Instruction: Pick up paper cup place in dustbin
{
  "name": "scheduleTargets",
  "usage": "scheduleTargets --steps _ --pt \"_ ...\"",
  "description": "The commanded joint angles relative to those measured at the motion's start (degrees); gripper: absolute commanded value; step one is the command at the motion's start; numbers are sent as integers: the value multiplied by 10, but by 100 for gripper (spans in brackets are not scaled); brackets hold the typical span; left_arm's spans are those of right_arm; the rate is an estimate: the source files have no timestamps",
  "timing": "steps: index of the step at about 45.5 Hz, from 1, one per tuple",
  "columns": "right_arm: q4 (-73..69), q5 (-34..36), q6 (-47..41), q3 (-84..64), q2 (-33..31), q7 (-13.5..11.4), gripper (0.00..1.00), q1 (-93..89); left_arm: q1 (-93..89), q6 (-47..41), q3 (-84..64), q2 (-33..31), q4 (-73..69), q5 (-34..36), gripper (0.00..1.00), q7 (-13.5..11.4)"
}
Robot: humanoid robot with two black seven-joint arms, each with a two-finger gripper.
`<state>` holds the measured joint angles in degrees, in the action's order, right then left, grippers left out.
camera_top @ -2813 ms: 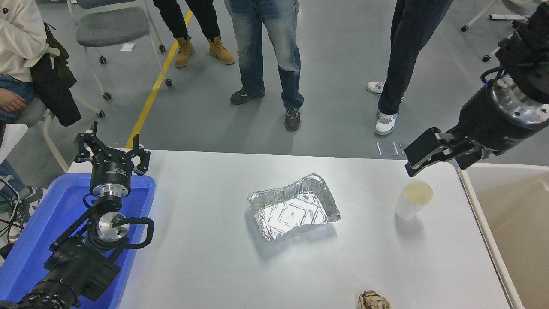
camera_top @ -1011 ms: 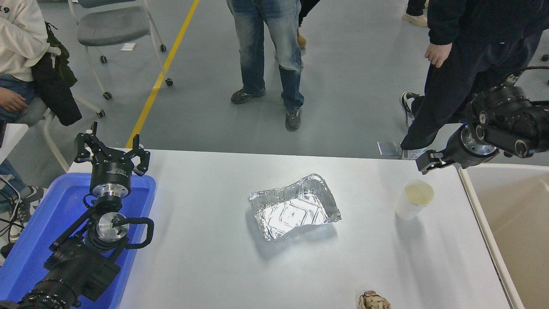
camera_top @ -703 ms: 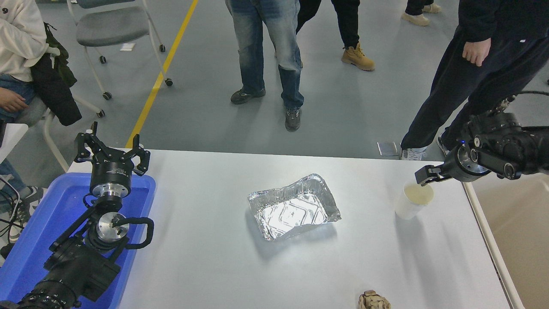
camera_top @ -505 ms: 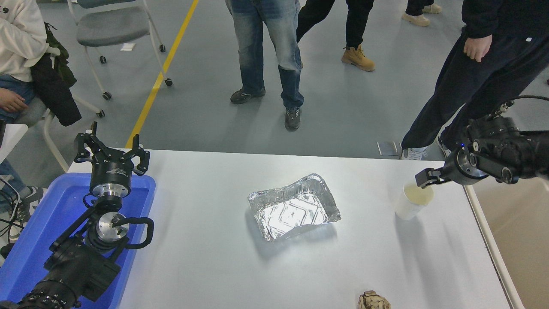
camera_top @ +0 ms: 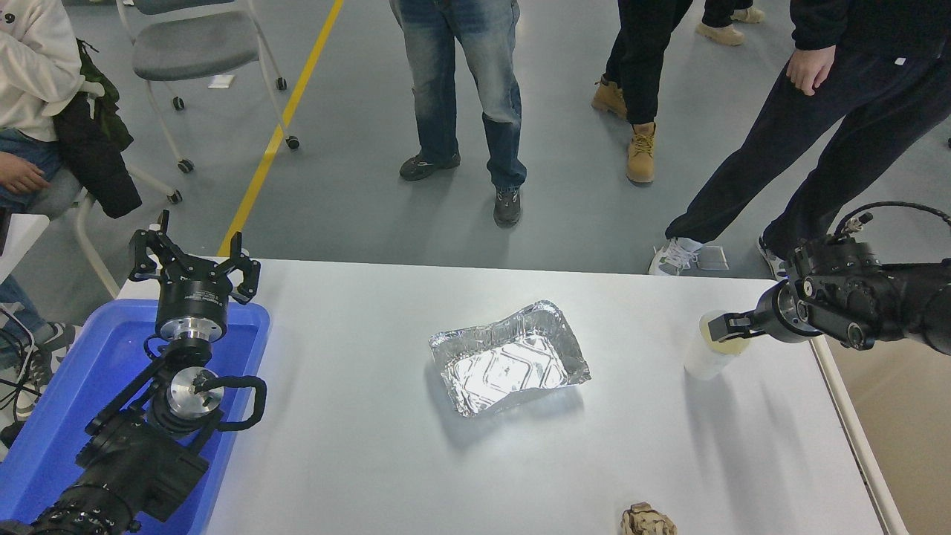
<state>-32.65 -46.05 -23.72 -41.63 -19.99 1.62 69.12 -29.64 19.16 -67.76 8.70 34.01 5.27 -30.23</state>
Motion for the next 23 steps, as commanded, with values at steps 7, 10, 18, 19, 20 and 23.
scheduleTargets --steps 7,10,18,19,20,23 --pt "0 -1 17 8 1 0 28 -14 0 0 0 0 -1 0 99 0" --pt "0 -1 17 8 1 0 9 -14 -1 0 0 0 -1 0 99 0" --pt "-1 -1 14 7 1 0 0 -14 0 0 0 0 -1 0 99 0" --pt "-1 -1 14 7 1 0 0 -14 0 0 0 0 -1 0 99 0" --pt "-1 -1 14 8 1 1 0 -14 -1 0 0 0 -1 0 99 0" --pt "-1 -1 14 8 1 1 0 -14 -1 0 0 0 -1 0 99 0"
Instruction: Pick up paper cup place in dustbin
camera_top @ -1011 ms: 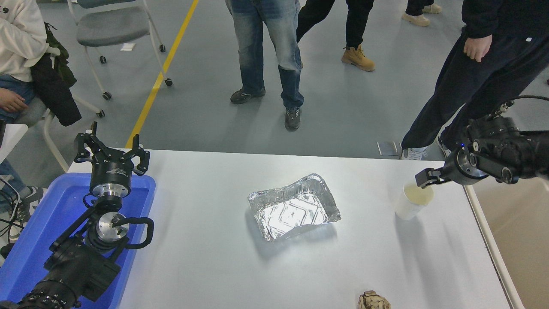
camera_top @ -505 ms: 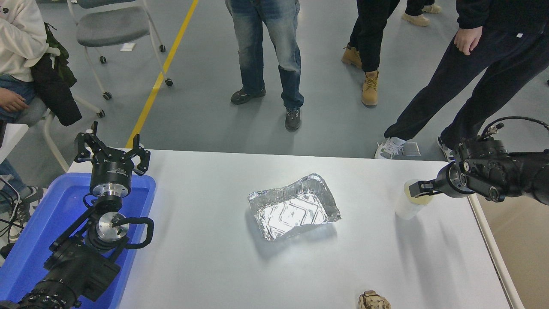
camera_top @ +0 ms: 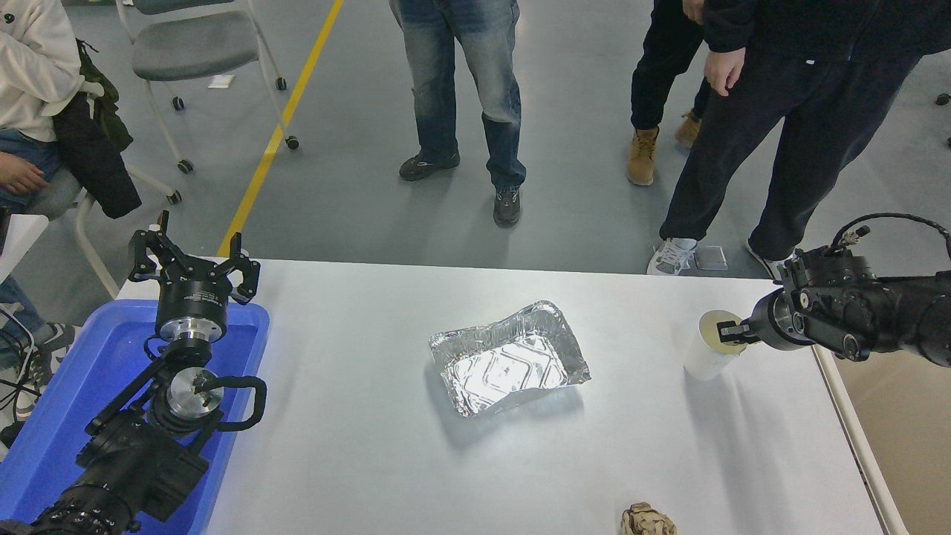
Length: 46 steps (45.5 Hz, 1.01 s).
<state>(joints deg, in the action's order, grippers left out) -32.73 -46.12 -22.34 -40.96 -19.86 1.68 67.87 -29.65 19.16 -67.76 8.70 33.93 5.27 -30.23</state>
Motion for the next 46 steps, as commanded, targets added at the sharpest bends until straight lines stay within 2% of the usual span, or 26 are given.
scheduleTargets --steps 1,20,34,46 --pt "-1 0 0 1 0 1 0 0 0 0 0 0 0 0 99 0" --pt "-23 14 -29 10 -8 10 0 31 0 0 0 0 0 0 99 0" --pt "-134 18 -164 32 -129 10 0 226 0 0 0 0 0 0 99 1" --pt "-164 16 -227 -6 -153 6 0 364 0 0 0 0 0 0 99 1"
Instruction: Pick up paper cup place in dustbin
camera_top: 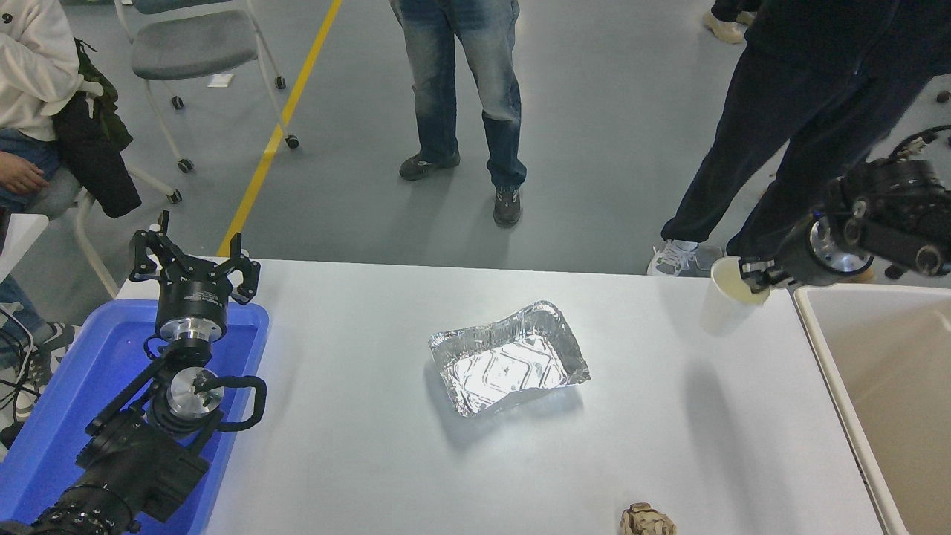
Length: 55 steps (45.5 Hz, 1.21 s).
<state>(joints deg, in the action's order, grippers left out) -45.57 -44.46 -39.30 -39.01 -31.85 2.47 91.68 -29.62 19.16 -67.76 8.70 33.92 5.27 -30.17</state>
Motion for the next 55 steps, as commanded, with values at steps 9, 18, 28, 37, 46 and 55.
scheduleTargets --steps 9,18,28,37,46,55 --pt "-36 -8 -57 -31 -54 -4 0 193 0 0 0 0 0 0 99 0" --pt "-36 -9 -57 -32 -89 -21 0 228 0 0 0 0 0 0 99 -1" --pt "-29 -5 -57 -55 -134 -33 0 258 0 0 0 0 0 0 99 0" --pt "-7 38 -24 -49 -199 -58 0 212 0 0 0 0 0 0 99 0" --pt "-7 180 177 -47 -260 -91 0 129 0 0 0 0 0 0 99 -1" --pt "21 361 382 -30 -262 -92 0 8 0 0 0 0 0 0 99 0"
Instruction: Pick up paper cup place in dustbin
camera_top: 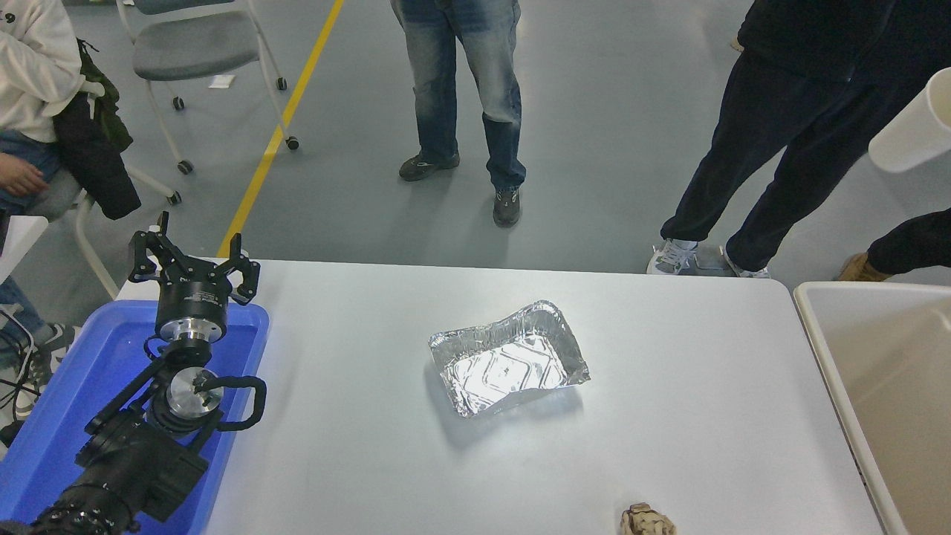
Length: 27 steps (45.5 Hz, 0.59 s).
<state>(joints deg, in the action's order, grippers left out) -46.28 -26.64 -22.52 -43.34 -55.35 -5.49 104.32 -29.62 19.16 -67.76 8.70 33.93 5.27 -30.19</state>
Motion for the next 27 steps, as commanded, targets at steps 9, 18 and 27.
scheduleTargets --steps 9,18,27 --pt "90 329 329 84 18 -12 0 -245 0 0 0 0 0 0 99 0" --pt "274 361 355 279 120 -12 0 -453 0 0 0 0 0 0 99 0" --pt "428 355 336 400 247 -11 0 -577 0 0 0 0 -1 0 99 0"
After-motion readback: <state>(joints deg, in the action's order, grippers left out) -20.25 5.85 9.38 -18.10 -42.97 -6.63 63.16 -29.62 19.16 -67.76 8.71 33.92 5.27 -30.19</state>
